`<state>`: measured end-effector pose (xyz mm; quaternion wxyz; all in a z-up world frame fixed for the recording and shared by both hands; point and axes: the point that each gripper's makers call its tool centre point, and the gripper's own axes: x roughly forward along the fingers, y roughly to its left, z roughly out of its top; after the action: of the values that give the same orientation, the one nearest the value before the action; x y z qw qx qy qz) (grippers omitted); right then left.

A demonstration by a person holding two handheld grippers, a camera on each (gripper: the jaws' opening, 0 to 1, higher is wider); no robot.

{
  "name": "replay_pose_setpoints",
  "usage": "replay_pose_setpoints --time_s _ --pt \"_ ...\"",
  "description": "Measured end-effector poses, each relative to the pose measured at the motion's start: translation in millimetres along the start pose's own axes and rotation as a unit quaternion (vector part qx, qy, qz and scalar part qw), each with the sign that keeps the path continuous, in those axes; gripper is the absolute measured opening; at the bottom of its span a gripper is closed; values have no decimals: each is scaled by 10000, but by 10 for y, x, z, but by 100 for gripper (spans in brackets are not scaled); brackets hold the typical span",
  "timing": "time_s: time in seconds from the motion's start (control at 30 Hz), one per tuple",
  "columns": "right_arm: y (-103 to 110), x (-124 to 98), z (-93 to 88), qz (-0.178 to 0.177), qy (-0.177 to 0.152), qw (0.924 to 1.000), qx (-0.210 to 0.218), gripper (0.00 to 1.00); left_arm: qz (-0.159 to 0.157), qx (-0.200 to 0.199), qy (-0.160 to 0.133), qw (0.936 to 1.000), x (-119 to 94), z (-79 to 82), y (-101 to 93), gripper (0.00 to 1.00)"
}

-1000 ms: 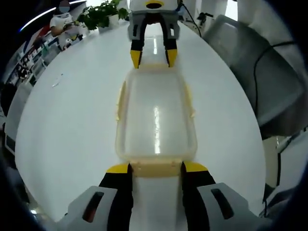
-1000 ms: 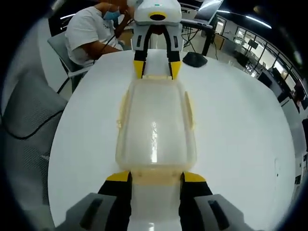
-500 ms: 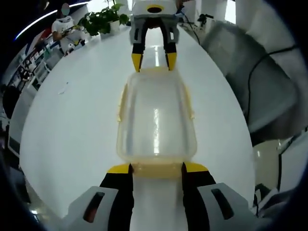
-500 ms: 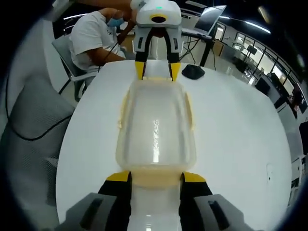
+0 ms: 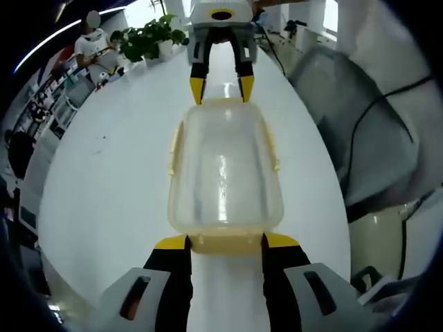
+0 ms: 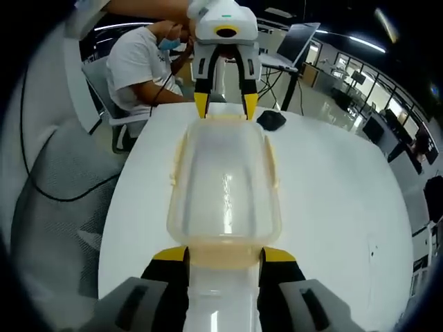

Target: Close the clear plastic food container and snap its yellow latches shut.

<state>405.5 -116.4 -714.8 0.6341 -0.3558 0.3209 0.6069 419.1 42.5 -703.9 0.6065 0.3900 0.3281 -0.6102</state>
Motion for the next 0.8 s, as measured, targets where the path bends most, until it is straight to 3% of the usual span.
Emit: replay_pose_setpoints --time_s 0.43,0.8 --pt "49 -418 -227 -70 -9 10000 -5 37 72 -15 -65 10000 -20 462 -39 37" --pt "81 -743 -548 -117 57 9999 -16 37 143 95 -33 9998 168 897 -18 37"
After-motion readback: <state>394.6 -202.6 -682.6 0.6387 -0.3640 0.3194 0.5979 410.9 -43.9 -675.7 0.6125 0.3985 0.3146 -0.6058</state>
